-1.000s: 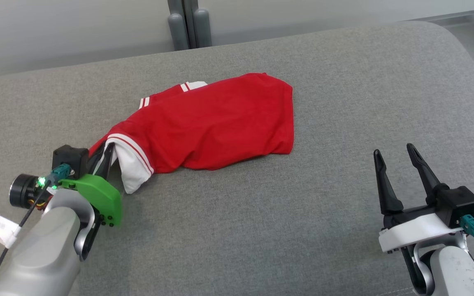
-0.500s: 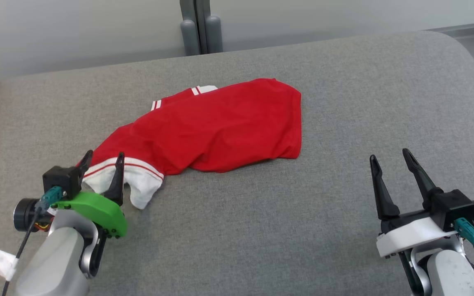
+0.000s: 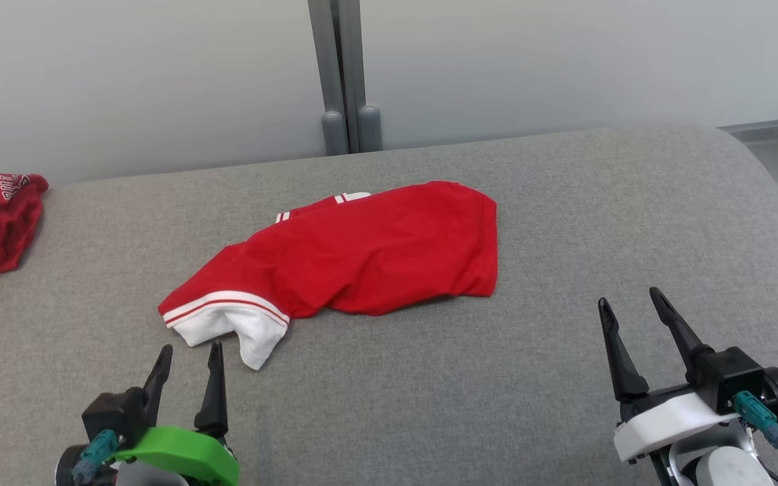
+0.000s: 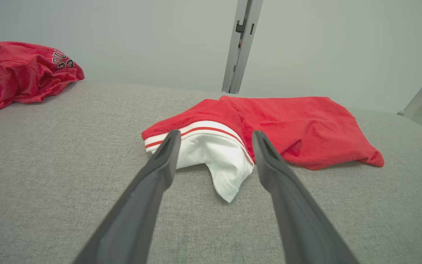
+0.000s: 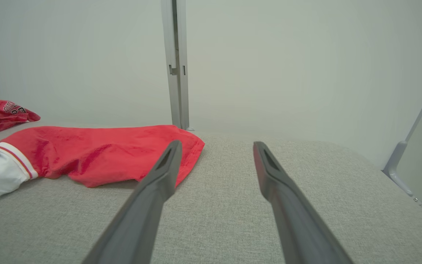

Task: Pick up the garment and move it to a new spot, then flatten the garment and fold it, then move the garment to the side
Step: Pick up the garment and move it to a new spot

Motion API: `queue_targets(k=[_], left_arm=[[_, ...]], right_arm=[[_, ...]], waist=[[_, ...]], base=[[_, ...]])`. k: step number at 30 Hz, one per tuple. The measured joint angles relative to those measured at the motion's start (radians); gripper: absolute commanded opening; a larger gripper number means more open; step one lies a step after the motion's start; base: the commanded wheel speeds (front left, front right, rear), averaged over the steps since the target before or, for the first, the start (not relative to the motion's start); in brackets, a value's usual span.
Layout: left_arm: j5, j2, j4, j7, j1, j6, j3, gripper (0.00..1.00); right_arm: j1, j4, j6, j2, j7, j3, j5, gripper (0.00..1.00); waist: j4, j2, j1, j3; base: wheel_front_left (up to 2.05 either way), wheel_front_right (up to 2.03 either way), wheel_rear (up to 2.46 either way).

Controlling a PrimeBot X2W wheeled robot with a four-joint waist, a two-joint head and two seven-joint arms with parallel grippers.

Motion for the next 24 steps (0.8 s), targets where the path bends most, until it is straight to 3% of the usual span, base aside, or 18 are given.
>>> queue_targets(k=[10,24], left_arm=[[0.094,-0.103,-0.086,0.0,0.15,-0.029,0.132,1.0],[0.134,-0.134,-0.09,0.0,0.181,-0.056,0.165,1.0]], right_arm=[[0.054,0.012,0.0,0.0,0.0,0.01,0.023,1.0],[0.073,0.038,0.0,0.0,0.0,0.016,0.047,1.0]], waist=[[0.016,0.0,0.0,-0.046],[0.012,0.0,0.0,-0.047]], base=[[0.0,0.0,0.0],[0.0,0.0,0.0]])
